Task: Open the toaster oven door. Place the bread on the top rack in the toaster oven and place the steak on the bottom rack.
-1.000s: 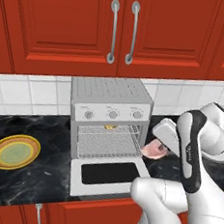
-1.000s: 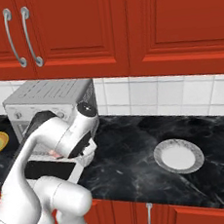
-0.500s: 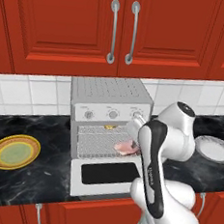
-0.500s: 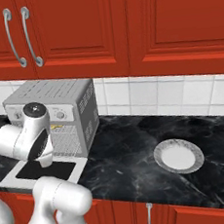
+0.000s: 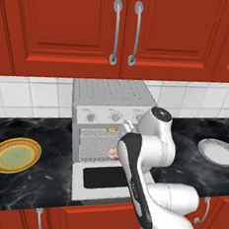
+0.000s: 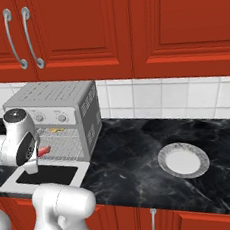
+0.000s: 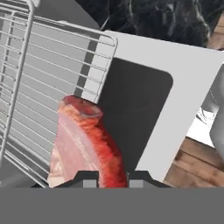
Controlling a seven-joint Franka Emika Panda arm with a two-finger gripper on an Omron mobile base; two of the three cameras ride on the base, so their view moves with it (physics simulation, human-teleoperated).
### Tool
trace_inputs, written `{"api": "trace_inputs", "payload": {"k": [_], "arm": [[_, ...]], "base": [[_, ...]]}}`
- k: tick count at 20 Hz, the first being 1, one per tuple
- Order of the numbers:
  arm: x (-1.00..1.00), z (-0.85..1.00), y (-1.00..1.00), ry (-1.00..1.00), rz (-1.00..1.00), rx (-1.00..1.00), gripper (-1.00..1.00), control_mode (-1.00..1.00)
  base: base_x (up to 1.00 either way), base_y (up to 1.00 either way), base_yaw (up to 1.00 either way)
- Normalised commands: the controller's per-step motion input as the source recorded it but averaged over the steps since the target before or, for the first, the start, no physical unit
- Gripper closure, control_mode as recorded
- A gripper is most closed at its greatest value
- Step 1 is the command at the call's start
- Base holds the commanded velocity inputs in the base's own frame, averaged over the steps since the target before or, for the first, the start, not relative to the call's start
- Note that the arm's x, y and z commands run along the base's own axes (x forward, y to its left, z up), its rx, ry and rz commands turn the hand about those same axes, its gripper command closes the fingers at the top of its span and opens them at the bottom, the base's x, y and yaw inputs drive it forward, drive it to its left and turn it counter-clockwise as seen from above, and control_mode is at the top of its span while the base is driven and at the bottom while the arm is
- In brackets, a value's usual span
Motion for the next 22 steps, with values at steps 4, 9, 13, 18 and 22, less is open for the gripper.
{"api": "trace_inputs", "payload": {"k": [4, 9, 13, 18, 22], "arm": [[0.31, -0.47, 0.18, 0.0, -0.27, 0.0, 1.0, -1.0], [0.32, -0.26, 0.0, -0.02, -0.25, 0.0, 1.0, -1.0], [0.59, -0.02, 0.06, -0.03, -0.25, 0.0, 1.0, -1.0], [0.59, -0.13, 0.1, -0.01, -0.21, 0.0, 1.0, -1.0], [0.23, -0.26, 0.01, 0.0, -0.18, 0.0, 1.0, -1.0]], "base": [[0.0, 0.0, 0.0], [0.0, 0.0, 0.0], [0.0, 0.0, 0.0], [0.0, 0.0, 0.0], [0.0, 0.0, 0.0]]}}
